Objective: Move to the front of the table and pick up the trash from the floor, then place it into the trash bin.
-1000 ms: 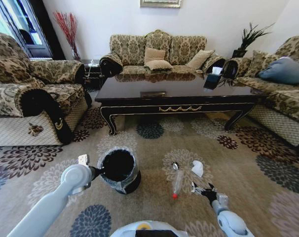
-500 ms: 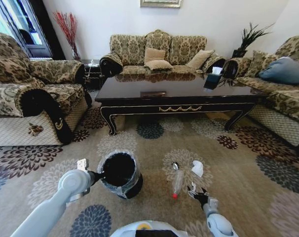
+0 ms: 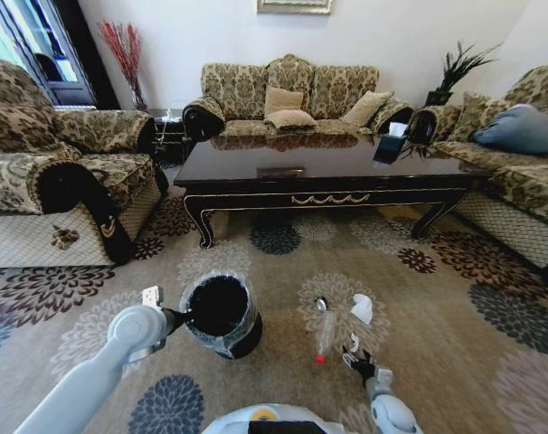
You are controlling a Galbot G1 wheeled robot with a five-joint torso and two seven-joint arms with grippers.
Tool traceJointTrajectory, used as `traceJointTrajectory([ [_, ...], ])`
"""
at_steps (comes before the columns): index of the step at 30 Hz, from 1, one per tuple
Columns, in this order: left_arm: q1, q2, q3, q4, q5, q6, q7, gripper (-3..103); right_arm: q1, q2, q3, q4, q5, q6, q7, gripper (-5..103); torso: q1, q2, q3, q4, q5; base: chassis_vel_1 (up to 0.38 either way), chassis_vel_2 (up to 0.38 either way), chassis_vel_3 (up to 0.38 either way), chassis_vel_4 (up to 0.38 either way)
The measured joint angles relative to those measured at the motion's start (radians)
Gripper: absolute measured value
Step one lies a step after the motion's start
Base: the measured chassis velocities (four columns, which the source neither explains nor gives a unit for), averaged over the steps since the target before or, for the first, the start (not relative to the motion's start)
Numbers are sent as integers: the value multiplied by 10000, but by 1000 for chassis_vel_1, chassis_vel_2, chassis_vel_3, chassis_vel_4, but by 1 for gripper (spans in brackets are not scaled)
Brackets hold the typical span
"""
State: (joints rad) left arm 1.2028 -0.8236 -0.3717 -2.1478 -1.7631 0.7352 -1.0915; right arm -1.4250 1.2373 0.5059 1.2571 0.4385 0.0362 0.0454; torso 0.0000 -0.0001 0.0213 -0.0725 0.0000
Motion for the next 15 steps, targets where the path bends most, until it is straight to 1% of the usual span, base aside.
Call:
traceJointTrajectory([
  [2,10,-26,-3,56,4,0,4,0,11,57,23,-13,-51,82,63,68,0,0,0,0,-1,0,0,0,0],
  [4,27,-36,-8,72,9,0,7,0,11,69,30,-9,-41,85,88,68,0,0,0,1,-1,0,0,0,0],
  [7,61,-64,-9,84,21,1,18,0,14,114,59,22,0,83,154,51,0,0,0,1,-1,0,0,0,0],
  [8,61,-64,-9,84,21,1,18,0,14,114,59,22,0,83,154,51,0,0,0,1,-1,0,0,0,0],
  [9,46,-73,1,84,35,1,19,0,0,130,61,87,-3,61,179,46,0,0,0,1,0,0,0,0,0],
  [10,41,-75,5,85,42,1,20,0,-7,138,62,120,-8,50,189,46,0,0,0,1,0,0,0,0,0],
  [13,30,-82,55,84,73,1,22,0,-55,183,59,354,-3,-56,258,30,0,0,0,1,-1,0,0,0,0],
  [14,30,-82,55,84,73,1,22,0,-55,183,59,354,-3,-56,258,30,0,0,0,1,-1,0,0,0,0],
  [15,31,-86,66,84,78,1,23,0,-55,188,58,379,-3,-73,268,25,0,0,0,1,-1,0,0,0,0],
])
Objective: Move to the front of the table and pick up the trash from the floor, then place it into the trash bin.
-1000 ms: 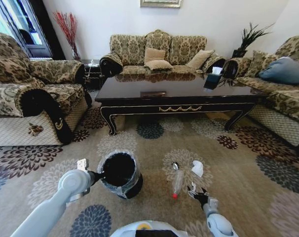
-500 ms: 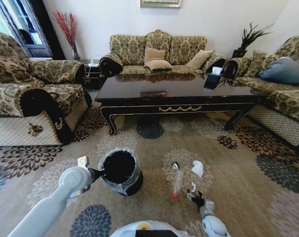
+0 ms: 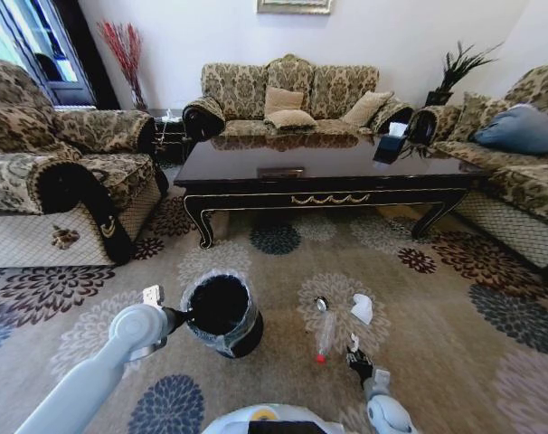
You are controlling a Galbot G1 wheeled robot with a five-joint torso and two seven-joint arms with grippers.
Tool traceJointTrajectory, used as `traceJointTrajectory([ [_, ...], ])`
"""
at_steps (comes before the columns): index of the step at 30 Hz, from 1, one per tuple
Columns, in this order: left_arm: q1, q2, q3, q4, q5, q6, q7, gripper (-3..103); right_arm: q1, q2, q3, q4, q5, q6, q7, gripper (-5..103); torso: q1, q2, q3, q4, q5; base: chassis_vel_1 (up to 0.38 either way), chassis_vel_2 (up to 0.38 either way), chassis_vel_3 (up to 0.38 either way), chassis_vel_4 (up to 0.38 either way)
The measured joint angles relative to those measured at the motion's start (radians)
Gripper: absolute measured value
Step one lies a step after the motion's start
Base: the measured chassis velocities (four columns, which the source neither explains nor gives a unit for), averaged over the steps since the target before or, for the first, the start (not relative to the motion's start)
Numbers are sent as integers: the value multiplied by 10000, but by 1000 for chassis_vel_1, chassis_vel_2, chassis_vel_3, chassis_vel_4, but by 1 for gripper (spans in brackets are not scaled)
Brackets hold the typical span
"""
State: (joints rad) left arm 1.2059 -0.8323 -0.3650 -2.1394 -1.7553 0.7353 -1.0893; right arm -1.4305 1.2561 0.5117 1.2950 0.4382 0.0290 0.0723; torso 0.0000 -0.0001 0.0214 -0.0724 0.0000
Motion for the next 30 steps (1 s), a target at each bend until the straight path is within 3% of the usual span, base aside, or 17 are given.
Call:
traceJointTrajectory([
  [5,42,-10,26,-36,54,0,6,0,-19,2,1,70,8,-58,57,3,0,2,0,-1,0,0,0,0,0],
  [7,58,3,36,-36,66,0,8,0,-43,-3,13,100,8,-59,67,2,0,2,0,0,0,0,0,0,0],
  [20,-82,-76,521,7,388,0,95,0,-429,-145,301,632,-49,139,86,0,0,1,0,0,4,0,0,0,0],
  [24,-304,-49,1007,93,514,0,113,0,-982,-500,467,1655,-289,461,45,0,0,1,-1,-1,1,0,0,0,0],
  [30,-888,-475,2390,498,886,3,143,0,-2438,-1001,948,4592,-696,748,-27,0,0,2,-1,1,0,0,0,0,0],
])
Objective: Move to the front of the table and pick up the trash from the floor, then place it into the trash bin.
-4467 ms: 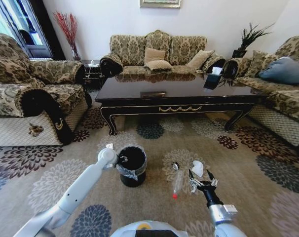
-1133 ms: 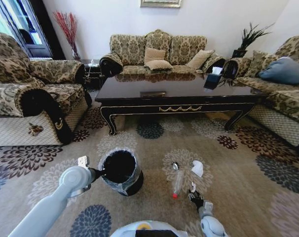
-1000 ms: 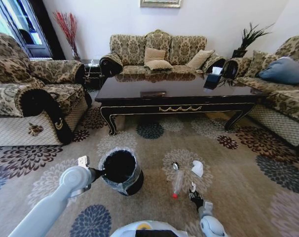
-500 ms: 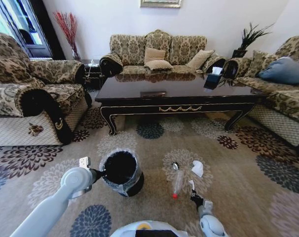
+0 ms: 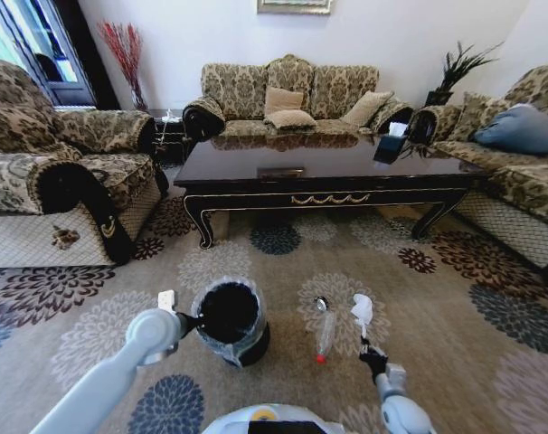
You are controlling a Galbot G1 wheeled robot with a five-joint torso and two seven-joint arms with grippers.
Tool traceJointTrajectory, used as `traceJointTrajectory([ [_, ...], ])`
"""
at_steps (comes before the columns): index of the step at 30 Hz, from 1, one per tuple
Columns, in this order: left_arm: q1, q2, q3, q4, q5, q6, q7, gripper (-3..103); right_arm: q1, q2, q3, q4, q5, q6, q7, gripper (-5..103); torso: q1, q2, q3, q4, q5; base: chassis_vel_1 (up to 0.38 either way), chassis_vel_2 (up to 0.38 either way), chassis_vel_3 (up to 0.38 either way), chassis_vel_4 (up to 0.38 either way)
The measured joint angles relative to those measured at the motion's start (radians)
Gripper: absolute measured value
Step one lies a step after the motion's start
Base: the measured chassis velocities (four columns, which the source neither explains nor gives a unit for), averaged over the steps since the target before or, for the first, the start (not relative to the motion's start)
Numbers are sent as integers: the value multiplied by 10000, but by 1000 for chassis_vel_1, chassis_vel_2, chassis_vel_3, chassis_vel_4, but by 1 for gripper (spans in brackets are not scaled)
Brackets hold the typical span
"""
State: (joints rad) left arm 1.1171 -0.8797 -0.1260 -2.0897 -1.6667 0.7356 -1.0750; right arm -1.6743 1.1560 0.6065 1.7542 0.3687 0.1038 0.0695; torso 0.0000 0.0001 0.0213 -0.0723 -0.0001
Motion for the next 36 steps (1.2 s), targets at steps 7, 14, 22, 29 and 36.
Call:
traceJointTrajectory([
  [7,-1231,-538,1529,180,239,0,283,0,-1375,223,295,2715,-720,-89,112,0,0,0,0,-5,0,0,0,0,0],
  [14,-3055,-737,3162,907,-8,-1,253,0,-1922,392,52,4614,-1568,-114,107,0,0,0,0,-2,4,0,0,0,0],
  [22,-4546,-1628,4687,1541,-199,-5,-50,0,-1998,448,-762,5229,-2270,-183,131,0,0,0,1,-4,1,0,0,0,0],
  [29,-5076,-2329,5403,2096,-203,-4,-274,0,-2160,424,-881,5156,-2999,168,-149,0,0,0,1,-3,2,0,0,0,0],
  [36,-4777,-2638,5263,2236,-44,-4,-438,0,-2179,545,-1252,4992,-3390,224,-233,0,0,0,0,0,0,0,0,0,0],
])
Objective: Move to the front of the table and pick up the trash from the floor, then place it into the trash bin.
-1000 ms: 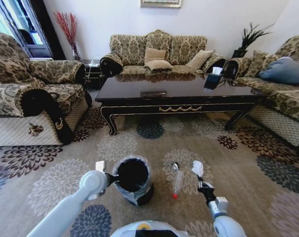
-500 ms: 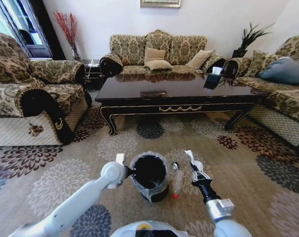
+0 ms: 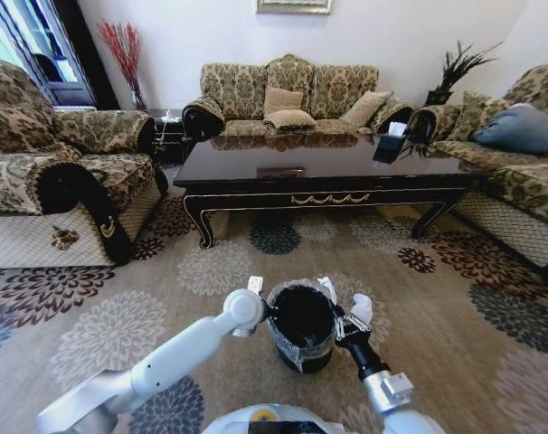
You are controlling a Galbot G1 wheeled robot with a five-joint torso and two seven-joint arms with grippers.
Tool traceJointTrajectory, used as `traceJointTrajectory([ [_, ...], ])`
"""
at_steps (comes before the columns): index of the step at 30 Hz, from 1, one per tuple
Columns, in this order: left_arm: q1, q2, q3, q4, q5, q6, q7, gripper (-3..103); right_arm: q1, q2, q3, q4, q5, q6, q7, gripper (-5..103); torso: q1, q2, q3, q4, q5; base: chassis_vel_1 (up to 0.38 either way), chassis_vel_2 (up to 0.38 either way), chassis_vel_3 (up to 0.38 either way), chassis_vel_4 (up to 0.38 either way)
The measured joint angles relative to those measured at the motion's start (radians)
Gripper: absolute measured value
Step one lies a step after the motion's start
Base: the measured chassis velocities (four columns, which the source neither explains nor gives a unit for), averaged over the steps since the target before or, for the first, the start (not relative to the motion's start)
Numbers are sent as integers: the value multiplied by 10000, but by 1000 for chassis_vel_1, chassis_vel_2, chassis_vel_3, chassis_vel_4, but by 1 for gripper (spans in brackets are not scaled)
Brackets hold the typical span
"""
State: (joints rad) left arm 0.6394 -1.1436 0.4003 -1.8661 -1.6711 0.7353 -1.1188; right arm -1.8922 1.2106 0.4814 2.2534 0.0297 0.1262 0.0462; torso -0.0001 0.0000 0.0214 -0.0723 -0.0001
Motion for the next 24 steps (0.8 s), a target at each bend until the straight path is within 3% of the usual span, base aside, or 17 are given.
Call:
traceJointTrajectory([
  [3,65,-69,-7,81,48,0,-31,0,-93,109,-196,-146,-226,55,-148,-3,0,0,0,0,2,0,0,0,0],
  [8,234,-106,-45,-76,67,1,-30,0,-293,213,-300,-147,-456,67,-443,19,0,0,-1,-2,0,0,0,0,0],
  [11,264,-97,-63,-102,172,2,-31,0,-340,197,-327,-152,-580,71,-478,24,0,-1,0,-2,0,0,0,0,0],
  [15,330,22,-201,-251,205,2,-31,0,-336,190,-389,-233,-623,77,-467,45,0,0,0,-2,0,0,0,0,0],
  [17,365,66,-232,-284,204,2,-31,0,-324,192,-398,-246,-622,81,-451,45,0,0,0,-2,0,0,0,0,0],
  [20,564,308,-439,-380,203,2,-31,0,-263,222,-392,-263,-529,105,-352,61,0,0,0,-1,0,0,0,0,0],
  [22,599,337,-476,-393,203,2,-31,0,-251,230,-384,-263,-504,107,-347,61,0,0,0,-2,0,0,0,0,0],
  [24,871,561,-784,-545,202,2,-17,0,-122,262,-299,-264,-312,113,-305,73,0,0,0,-1,0,0,0,0,0],
])
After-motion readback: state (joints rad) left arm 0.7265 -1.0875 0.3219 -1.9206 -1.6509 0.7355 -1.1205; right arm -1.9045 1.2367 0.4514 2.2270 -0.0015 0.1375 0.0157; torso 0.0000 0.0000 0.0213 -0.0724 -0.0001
